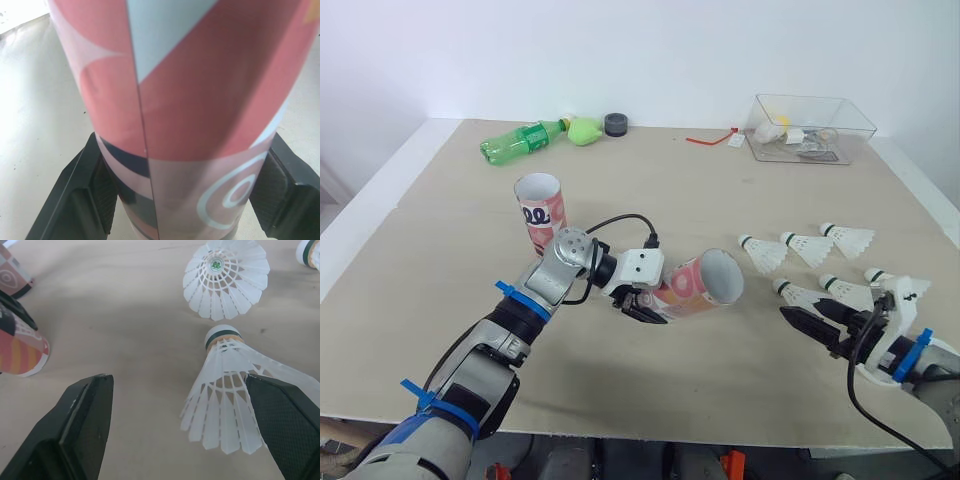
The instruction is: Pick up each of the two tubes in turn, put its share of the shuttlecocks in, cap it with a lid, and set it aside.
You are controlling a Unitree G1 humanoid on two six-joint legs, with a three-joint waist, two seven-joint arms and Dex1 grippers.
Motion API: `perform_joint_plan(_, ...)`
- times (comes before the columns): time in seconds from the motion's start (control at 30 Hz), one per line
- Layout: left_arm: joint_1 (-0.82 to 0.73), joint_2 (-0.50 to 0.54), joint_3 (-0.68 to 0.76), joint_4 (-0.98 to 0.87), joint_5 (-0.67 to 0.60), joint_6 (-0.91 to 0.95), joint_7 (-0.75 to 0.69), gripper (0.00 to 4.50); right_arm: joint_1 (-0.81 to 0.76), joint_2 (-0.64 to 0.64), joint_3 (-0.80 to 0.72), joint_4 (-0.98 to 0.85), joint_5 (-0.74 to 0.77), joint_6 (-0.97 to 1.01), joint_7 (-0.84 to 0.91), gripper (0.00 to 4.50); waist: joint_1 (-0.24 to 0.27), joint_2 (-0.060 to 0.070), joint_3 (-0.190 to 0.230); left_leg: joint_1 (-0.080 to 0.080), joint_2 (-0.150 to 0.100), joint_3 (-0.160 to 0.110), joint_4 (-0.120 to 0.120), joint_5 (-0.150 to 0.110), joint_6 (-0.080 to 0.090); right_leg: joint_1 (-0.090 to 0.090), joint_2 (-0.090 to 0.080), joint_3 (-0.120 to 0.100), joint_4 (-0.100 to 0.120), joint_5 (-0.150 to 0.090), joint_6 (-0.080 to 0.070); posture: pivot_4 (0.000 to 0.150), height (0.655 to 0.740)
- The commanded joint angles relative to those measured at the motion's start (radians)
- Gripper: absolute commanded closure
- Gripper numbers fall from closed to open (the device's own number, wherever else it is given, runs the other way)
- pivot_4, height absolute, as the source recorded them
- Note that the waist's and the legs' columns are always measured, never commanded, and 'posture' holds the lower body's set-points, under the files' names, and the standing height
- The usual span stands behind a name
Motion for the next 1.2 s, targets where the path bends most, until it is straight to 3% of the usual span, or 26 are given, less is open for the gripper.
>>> perform_joint_plan(0.03,0.024,-0.015,-0.042,0.009,0.027,0.008,0.011,1.51,-0.019,-0.009,-0.012,0.009,-0.004,-0.008,-0.006,0.80,0.000,0.000,0.000,0.000,0.000,0.000,0.000,0.000,0.000,0.000,-0.001,0.000,0.000,0.000,0.000,0.150,0.7400)
perform_joint_plan(0.1,0.022,-0.017,-0.041,0.016,0.028,0.004,0.014,1.51,-0.023,-0.011,-0.010,0.021,-0.010,-0.012,-0.003,1.91,0.000,0.000,0.000,0.000,0.000,0.000,0.000,0.000,0.000,0.000,-0.001,-0.001,0.000,0.000,0.000,0.150,0.7400)
perform_joint_plan(0.13,0.021,-0.018,-0.041,0.020,0.029,0.002,0.017,1.51,-0.025,-0.011,-0.011,0.026,-0.011,-0.013,-0.003,2.06,0.000,0.000,0.000,0.000,0.000,0.000,0.000,0.000,0.000,0.000,-0.001,-0.001,0.000,0.000,0.001,0.150,0.7400)
perform_joint_plan(0.2,0.020,-0.019,-0.041,0.026,0.030,-0.002,0.019,1.51,-0.029,-0.010,-0.010,0.035,-0.015,-0.016,-0.001,2.83,0.000,0.000,0.000,0.000,-0.001,0.000,0.000,0.000,0.000,0.000,-0.002,-0.001,0.000,0.000,0.001,0.150,0.7400)
perform_joint_plan(0.3,0.023,-0.017,-0.044,0.033,0.034,-0.011,0.022,1.51,-0.033,-0.012,-0.009,0.046,-0.022,-0.021,0.007,4.37,0.000,0.000,0.000,0.000,-0.001,0.000,0.000,0.000,0.000,0.000,-0.002,-0.001,0.000,0.000,0.001,0.150,0.7400)
perform_joint_plan(0.67,-0.013,-0.029,-0.027,0.112,0.034,-0.041,0.035,1.51,-0.050,-0.047,0.016,0.014,-0.069,-0.096,0.079,4.44,0.000,0.000,0.000,0.000,-0.002,0.000,0.000,0.001,0.002,0.000,-0.001,-0.002,0.000,0.001,0.001,0.150,0.7400)
perform_joint_plan(0.97,-0.069,-0.037,0.002,0.210,0.023,-0.038,0.017,1.51,-0.136,-0.332,0.044,-0.124,-0.173,-0.267,0.289,4.44,-0.006,0.000,0.001,-0.001,-0.001,0.002,0.001,0.002,0.003,-0.001,0.000,-0.003,0.000,0.002,0.002,0.150,0.7400)
perform_joint_plan(1.2,-0.090,-0.059,0.033,0.227,-0.016,0.061,-0.009,1.51,-0.370,-0.472,0.203,-0.184,-0.278,-0.485,0.435,4.44,-0.008,0.000,0.002,-0.002,0.000,0.000,0.001,0.002,0.003,-0.004,0.001,-0.004,0.000,0.002,0.002,0.150,0.7400)
